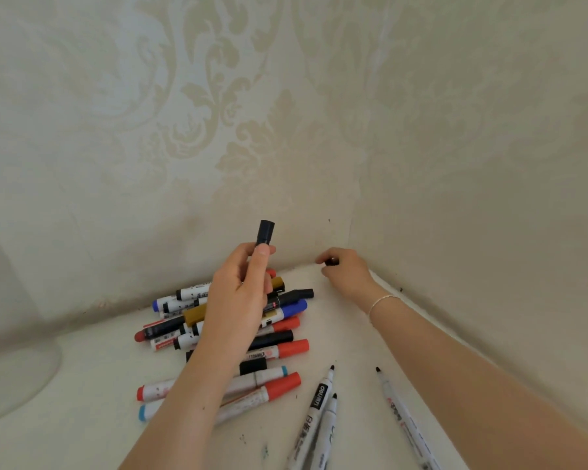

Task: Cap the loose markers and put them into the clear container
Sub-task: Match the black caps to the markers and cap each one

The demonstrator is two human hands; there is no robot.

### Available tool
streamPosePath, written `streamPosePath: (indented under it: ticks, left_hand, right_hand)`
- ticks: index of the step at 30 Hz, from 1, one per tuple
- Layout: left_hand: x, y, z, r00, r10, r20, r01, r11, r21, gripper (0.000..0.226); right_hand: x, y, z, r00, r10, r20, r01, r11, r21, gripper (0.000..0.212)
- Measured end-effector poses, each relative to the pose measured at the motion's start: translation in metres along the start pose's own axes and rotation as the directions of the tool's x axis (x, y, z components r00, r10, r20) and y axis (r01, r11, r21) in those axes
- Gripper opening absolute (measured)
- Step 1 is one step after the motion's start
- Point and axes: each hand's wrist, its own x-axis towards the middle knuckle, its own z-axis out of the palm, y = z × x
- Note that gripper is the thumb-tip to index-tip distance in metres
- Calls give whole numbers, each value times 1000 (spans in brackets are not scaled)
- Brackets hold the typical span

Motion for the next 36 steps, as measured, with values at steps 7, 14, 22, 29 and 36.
streamPosePath:
  ticks: [7,14,22,29,36]
  left_hand:
    - [-5,1,5,994,1,113,-15,992,122,25]
    - [-18,-2,18,960,-134,247,92,981,173,23]
    - [-29,1,21,927,-153,343,74,969,235,20]
    - [-27,-2,19,919,-163,360,49,951,304,21]
    - [-21,4,10,945,-86,316,-33,935,354,17]
  right_hand:
    - [-70,-10,-43,959,125,256,-173,969,174,34]
    - [-122,-10,-31,954,97,283,-40,979,-202,33]
    - [-145,-23,-38,942,86,324,-12,974,-224,38]
    - [-126,-9,-51,986,110,123,-129,979,160,25]
    - [-140,-11,-51,982,56,178,-164,715,680,26]
